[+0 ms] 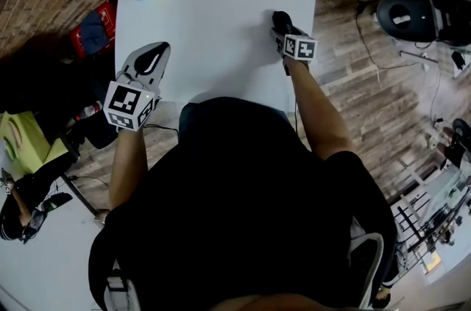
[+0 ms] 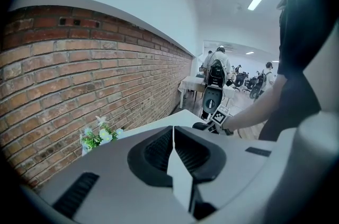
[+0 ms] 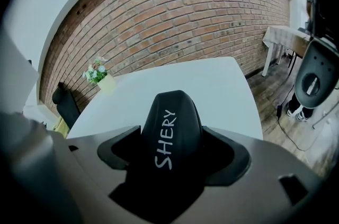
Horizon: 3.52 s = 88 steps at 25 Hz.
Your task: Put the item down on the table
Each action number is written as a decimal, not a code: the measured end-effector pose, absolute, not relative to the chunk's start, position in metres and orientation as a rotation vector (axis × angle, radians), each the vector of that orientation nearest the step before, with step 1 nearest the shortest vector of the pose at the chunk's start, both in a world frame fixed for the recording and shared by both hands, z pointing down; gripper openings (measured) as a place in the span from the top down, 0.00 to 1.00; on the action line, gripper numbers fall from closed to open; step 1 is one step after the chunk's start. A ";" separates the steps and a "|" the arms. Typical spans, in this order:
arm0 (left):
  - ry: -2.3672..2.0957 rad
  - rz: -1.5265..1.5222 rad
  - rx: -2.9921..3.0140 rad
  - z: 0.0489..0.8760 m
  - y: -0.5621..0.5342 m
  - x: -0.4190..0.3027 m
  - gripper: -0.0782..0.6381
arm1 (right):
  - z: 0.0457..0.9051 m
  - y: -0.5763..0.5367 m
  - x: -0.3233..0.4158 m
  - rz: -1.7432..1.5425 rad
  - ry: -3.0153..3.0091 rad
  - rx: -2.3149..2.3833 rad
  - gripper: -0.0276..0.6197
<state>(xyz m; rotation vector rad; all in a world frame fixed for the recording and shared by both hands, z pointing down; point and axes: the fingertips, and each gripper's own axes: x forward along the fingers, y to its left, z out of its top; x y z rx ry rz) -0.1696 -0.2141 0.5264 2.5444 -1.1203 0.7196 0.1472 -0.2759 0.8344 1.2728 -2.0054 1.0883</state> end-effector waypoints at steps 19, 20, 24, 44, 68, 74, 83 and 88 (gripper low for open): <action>-1.092 0.719 2.546 0.532 -0.209 -0.166 0.87 | 0.847 -0.270 0.150 1.080 -1.963 1.287 0.39; -1.089 0.721 2.546 0.533 -0.208 -0.166 0.87 | 0.848 -0.270 0.149 1.077 -1.963 1.286 0.39; -1.088 0.716 2.541 0.535 -0.208 -0.171 0.87 | 0.851 -0.268 0.150 1.074 -1.951 1.286 0.39; -1.089 0.683 2.525 0.544 -0.200 -0.182 0.87 | 0.856 -0.268 0.148 1.046 -1.909 1.308 0.39; -1.153 0.664 2.533 0.530 -0.190 -0.186 0.87 | 0.837 -0.265 0.145 1.147 -2.008 1.302 0.34; -1.155 0.662 2.547 0.523 -0.185 -0.180 0.87 | 0.824 -0.262 0.152 1.151 -2.038 1.319 0.34; -1.161 0.674 2.564 0.517 -0.178 -0.173 0.87 | 0.818 -0.257 0.158 1.168 -2.061 1.317 0.34; -1.160 0.669 2.579 0.512 -0.177 -0.168 0.87 | 0.806 -0.256 0.164 1.152 -2.073 1.327 0.34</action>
